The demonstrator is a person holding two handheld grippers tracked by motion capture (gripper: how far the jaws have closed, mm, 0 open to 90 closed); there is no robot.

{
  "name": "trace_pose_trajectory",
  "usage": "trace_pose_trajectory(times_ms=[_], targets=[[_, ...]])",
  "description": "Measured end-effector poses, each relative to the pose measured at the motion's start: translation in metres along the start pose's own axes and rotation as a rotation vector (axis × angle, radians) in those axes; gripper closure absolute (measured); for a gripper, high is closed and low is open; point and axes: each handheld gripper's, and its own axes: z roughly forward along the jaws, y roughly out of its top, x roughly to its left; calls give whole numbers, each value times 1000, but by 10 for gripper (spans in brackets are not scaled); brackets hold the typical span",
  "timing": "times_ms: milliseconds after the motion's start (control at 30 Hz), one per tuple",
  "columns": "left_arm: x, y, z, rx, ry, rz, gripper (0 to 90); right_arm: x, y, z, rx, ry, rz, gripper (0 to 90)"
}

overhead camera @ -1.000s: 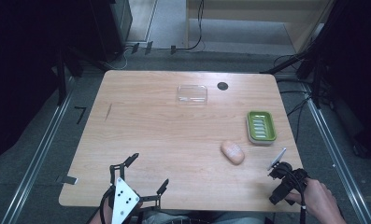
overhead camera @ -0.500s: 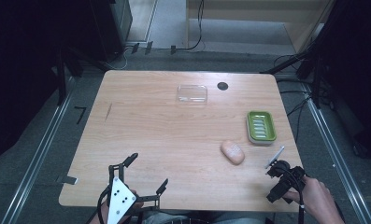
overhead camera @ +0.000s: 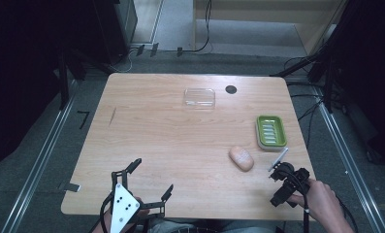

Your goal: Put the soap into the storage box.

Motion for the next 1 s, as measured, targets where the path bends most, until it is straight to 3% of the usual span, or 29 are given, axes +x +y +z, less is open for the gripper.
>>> trace_pose_trajectory(times_ms=[33,500,1000], targets=[[-1,0,1,5,-9,15,0,2,3,-1,-2,1,-2,7],[-1,0,3,6,-19,18,0,15,35,-18,-20,-21,-67,4],[-4,0,5,16,-37,45,0,20,56,-24,-23,-10,-82,5]])
